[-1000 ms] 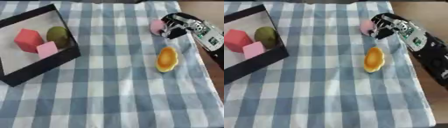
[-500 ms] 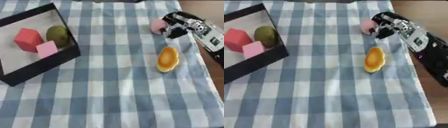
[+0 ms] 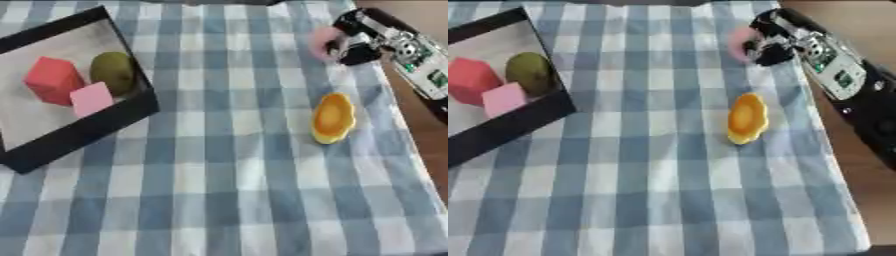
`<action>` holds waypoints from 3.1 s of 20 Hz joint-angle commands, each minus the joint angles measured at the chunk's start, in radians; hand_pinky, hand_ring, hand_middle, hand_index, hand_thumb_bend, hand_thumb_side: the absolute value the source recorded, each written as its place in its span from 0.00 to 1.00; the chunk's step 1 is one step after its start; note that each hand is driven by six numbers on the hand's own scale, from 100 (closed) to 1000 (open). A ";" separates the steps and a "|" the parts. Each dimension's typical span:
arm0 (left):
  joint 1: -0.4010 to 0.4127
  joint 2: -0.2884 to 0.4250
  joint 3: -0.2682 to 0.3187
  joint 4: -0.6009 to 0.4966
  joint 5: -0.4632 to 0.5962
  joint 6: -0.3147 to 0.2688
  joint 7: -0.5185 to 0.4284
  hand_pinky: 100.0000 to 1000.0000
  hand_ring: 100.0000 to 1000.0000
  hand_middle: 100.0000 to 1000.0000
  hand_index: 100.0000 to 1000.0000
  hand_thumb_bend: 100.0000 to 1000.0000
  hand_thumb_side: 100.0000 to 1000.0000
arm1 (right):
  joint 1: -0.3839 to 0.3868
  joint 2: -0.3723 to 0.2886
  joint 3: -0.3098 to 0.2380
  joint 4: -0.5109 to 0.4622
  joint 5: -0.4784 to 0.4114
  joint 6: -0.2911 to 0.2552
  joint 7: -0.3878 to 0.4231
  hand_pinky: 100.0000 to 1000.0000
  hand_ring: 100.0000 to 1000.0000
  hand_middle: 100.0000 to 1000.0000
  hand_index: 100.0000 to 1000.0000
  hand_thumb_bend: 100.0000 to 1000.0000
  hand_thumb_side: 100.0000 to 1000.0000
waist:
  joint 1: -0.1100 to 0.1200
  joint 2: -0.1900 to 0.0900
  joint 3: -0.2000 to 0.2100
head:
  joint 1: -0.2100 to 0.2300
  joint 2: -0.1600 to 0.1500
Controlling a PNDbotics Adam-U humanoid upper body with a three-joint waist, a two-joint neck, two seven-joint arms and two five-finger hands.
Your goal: Pick up objects on the table and place them in the box.
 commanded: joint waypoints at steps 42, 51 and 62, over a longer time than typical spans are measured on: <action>-0.080 0.043 0.004 -0.078 -0.012 -0.032 0.073 0.86 0.95 0.81 0.84 0.00 0.73 | -0.590 0.525 0.231 0.104 0.395 0.009 0.155 0.76 0.62 0.44 0.61 0.00 0.00 | 0.001 -0.083 0.147 | -0.160 -0.002; -0.083 0.032 0.006 -0.078 -0.010 -0.029 0.068 0.86 0.96 0.81 0.84 0.00 0.74 | -0.571 0.570 0.244 0.135 0.420 0.027 0.125 0.76 0.62 0.44 0.61 0.00 0.00 | -0.009 -0.079 0.167 | -0.182 -0.002; -0.094 0.018 0.002 -0.074 -0.008 -0.026 0.044 0.86 0.96 0.81 0.84 0.00 0.75 | -0.533 0.613 0.269 0.182 0.468 -0.007 0.145 0.77 0.65 0.49 0.65 0.00 0.00 | -0.021 -0.065 0.187 | -0.210 -0.002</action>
